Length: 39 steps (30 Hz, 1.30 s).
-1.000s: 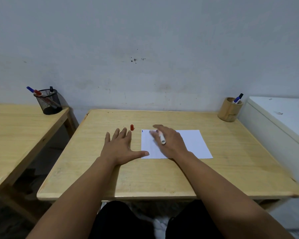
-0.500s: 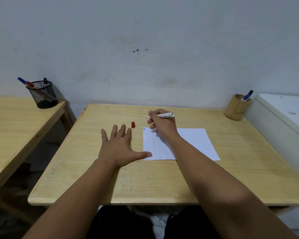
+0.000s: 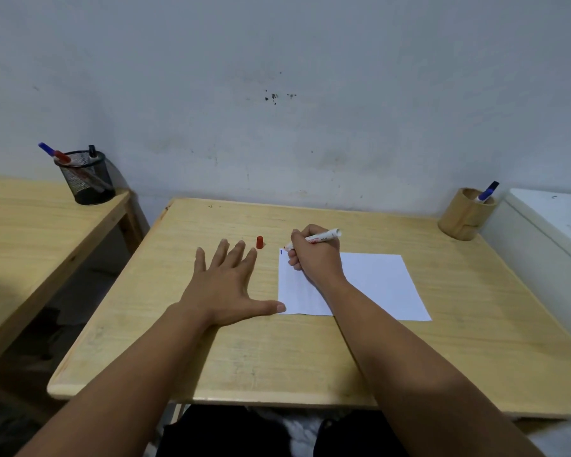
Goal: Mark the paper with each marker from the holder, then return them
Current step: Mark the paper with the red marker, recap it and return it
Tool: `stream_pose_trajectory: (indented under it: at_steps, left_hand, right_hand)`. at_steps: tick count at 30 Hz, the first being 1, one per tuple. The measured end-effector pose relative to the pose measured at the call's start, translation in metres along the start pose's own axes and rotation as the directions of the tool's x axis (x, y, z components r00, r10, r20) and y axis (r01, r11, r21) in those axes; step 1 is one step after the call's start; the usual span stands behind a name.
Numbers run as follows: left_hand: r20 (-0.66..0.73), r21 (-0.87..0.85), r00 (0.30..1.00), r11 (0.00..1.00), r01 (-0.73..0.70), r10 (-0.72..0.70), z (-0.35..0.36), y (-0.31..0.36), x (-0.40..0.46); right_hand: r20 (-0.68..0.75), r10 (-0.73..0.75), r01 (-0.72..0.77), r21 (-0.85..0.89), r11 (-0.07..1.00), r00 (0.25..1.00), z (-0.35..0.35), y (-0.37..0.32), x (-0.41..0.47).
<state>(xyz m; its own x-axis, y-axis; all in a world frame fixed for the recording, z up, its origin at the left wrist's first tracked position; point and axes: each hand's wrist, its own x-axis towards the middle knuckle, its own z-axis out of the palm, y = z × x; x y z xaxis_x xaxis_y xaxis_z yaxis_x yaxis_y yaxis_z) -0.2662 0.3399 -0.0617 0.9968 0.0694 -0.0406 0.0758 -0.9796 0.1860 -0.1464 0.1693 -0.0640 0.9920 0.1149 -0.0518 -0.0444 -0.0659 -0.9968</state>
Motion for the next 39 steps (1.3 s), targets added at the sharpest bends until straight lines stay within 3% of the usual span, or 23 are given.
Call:
stream_pose_trajectory:
  at_steps: [23, 29, 33, 36, 39]
  left_hand:
    - [-0.041, -0.015, 0.999, 1.000, 0.008, -0.008, 0.001, 0.000, 0.001]
    - [-0.036, -0.082, 0.999, 0.996, 0.037, -0.040, -0.004, 0.001, 0.000]
    - [-0.231, -0.264, 0.954, 0.956, 0.126, -0.189, -0.017, 0.002, 0.030]
    - [-0.263, -0.286, 0.951, 0.955, 0.082, -0.161, -0.018, 0.001, 0.049]
    - [-0.292, -0.236, 0.949, 0.971, 0.046, -0.116, -0.011, 0.006, 0.059]
  right_hand:
    - [-0.002, -0.047, 0.046, -0.172, 0.984, 0.999, 0.003, 0.002, 0.001]
    - [-0.030, 0.013, -0.013, -0.009, 1.000, 0.999, 0.002, -0.001, 0.003]
    - [0.026, 0.099, -0.103, 0.215, 0.971, 0.995, -0.001, -0.014, 0.009]
    - [0.064, 0.121, -0.132, 0.210, 0.969, 0.991, -0.002, -0.025, 0.006]
    - [-0.013, -0.019, 0.020, 0.108, 0.994, 1.000, -0.007, -0.039, 0.006]
